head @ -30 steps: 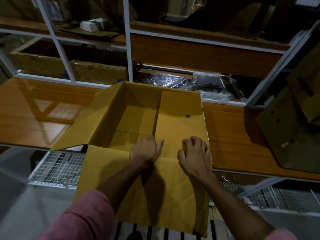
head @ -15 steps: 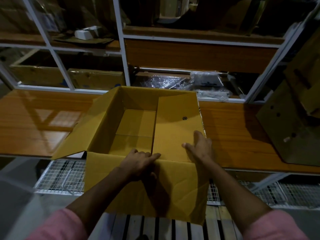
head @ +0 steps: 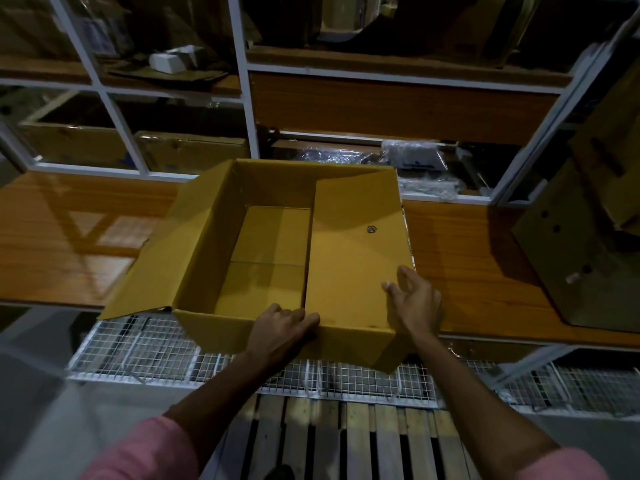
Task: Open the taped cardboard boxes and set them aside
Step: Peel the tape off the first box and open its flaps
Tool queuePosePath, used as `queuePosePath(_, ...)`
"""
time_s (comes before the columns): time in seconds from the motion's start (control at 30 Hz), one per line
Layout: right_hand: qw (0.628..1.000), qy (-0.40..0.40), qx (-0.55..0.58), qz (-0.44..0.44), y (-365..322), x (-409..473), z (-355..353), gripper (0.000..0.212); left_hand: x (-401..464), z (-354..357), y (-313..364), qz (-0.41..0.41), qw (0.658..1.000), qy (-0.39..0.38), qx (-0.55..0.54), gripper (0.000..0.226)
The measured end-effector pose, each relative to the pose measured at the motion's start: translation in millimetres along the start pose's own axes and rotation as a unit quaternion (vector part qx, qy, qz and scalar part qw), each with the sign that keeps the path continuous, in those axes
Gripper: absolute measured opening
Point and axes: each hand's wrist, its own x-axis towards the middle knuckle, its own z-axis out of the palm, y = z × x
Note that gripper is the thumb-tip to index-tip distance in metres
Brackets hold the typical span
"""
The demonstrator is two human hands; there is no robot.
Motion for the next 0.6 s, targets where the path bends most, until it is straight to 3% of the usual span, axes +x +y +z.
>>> queuePosePath(0.1, 1.000, 0.006, -0.002, -0.015, -8.8, 13.6, -5.7, 0.048, 16.3, -3.6, -3.0, -0.028, 0.998, -0.056, 0.002, 0.037)
queuePosePath(0.43, 0.999, 0.005, -0.047, -0.011, -12.6, 46.4, 1.3, 0.046, 64.4, -8.5, -15.1, -0.055, 0.988, -0.141, 0.036, 0.044)
queuePosePath(0.53, 0.998, -0.003, -0.063, -0.007, -7.2, 58.6, 3.2, 0.049, 72.5, -17.5, -18.7, -0.044, 0.978, -0.203, 0.017, 0.063)
queuePosePath(0.6, 0.998, -0.013, -0.066, -0.005, -4.9, 65.0, 4.7, 0.050, 82.1, -28.9, -20.2, -0.115, 0.964, -0.235, -0.052, 0.082)
